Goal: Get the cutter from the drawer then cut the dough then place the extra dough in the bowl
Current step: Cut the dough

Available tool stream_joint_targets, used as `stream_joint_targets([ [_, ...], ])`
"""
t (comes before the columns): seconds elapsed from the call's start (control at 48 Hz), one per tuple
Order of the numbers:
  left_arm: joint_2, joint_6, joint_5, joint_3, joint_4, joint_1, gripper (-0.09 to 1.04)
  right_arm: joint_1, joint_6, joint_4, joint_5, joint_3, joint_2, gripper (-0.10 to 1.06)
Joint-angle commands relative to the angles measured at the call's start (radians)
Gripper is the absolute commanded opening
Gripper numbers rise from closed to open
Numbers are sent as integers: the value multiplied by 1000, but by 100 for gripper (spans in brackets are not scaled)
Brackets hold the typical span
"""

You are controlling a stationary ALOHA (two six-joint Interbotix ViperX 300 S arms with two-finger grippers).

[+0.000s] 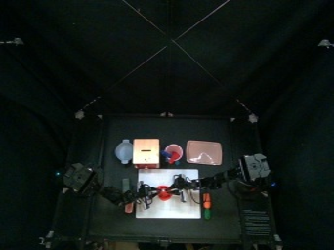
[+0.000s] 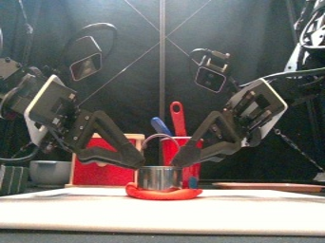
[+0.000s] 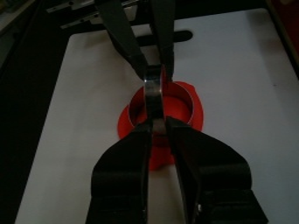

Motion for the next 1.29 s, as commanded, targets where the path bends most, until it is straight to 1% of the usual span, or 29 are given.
stream_joint_targets([
  [0.021,6,3,34,-6,5,20,63,2,3,0,17,-3,3,56],
  [0.292,8,0,46,-8,12,20,70,3,2,-2,17,-3,3,58],
  [0.458,0,3,49,-8,12,21,75,3,2,-3,17,-6,0,65],
  [0.646,-28,8,49,-6,34,21,75,5,-9,-5,17,-11,-15,71],
  [0.833,-58,8,49,-2,84,21,75,3,-11,-17,18,-14,-40,72],
  [1.292,-104,9,43,9,135,23,75,-2,-12,-23,17,-17,-52,72],
])
